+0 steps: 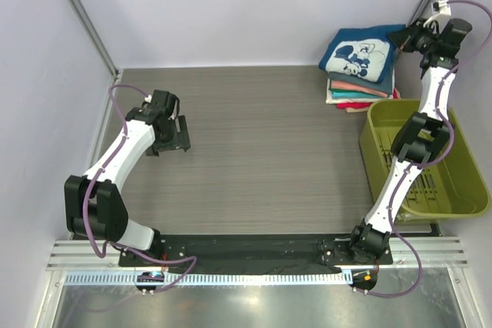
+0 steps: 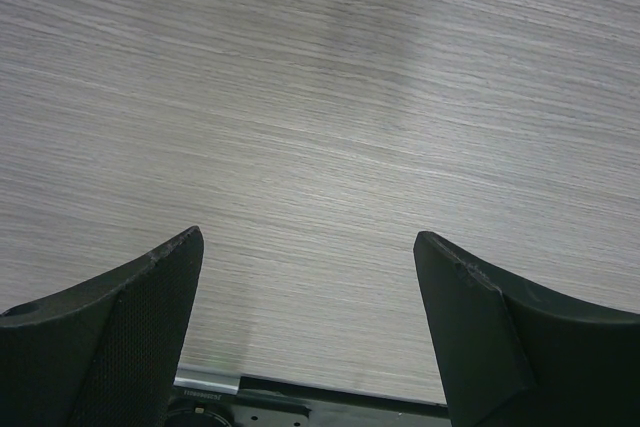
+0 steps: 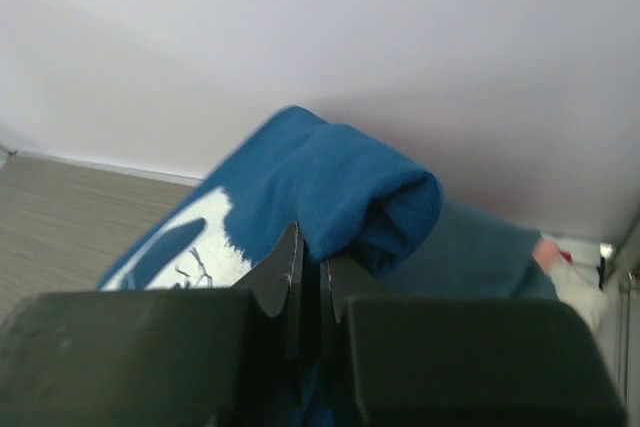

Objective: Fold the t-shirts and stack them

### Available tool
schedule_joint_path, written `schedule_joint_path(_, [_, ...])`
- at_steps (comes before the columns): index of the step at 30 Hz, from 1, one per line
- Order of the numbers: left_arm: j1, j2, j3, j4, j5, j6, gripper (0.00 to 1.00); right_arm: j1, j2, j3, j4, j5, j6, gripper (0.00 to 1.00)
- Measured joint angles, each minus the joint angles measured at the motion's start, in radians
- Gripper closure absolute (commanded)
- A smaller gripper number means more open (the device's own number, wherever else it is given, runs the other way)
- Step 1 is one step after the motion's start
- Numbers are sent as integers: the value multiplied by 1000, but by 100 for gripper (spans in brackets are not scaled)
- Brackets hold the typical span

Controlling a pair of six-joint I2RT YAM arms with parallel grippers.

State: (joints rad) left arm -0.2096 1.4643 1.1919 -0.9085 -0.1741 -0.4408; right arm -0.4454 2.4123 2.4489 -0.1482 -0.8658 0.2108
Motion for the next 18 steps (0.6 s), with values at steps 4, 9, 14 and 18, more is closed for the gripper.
schedule_joint_path(4, [-1,2,0,0,0,0,14,-24,28,-31,6,61,33,54])
schedule_joint_path(9, [-4,6,0,0,2,1,14,-25,30,-44,41,194,83,16])
schedule_joint_path(14, [-6,6,0,0,4,1,14,-26,19,-101,35,365,155,6])
schedule_joint_path(18, [-7,6,0,-1,13,1,14,-30,-77,-323,44,433,233,5])
